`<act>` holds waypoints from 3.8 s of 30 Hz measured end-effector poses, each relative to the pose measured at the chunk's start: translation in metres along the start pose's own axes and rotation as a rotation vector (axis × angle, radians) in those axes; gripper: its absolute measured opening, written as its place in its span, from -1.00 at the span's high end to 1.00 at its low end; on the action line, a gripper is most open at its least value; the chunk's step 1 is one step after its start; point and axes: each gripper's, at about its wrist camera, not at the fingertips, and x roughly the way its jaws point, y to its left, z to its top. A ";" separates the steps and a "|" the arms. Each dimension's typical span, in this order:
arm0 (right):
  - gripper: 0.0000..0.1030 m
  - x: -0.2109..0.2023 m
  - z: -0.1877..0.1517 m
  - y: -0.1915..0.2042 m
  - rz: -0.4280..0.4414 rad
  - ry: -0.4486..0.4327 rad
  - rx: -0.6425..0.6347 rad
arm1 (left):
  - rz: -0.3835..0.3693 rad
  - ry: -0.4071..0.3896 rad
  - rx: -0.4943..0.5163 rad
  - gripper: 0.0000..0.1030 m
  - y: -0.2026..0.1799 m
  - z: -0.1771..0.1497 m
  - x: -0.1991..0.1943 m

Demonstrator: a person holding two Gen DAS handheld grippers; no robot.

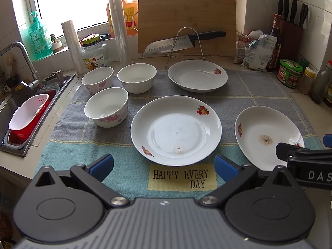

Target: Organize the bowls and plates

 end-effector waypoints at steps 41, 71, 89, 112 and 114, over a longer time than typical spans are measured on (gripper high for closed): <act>-1.00 -0.010 -0.003 -0.001 -0.002 -0.027 -0.009 | 0.017 -0.006 -0.027 -0.98 -0.003 -0.002 -0.011; -1.00 -0.028 -0.016 -0.024 0.035 -0.118 -0.017 | -0.077 -0.093 0.017 -0.98 -0.010 -0.010 -0.018; -1.00 -0.007 -0.031 -0.060 -0.072 -0.099 0.065 | -0.382 -0.092 0.280 -0.99 -0.051 -0.030 0.033; -1.00 0.007 -0.039 -0.076 -0.268 -0.001 0.194 | -0.554 -0.046 0.486 -0.99 -0.108 -0.042 0.110; -1.00 0.008 -0.038 -0.074 -0.269 0.001 0.194 | -0.558 -0.055 0.486 -0.99 -0.110 -0.040 0.112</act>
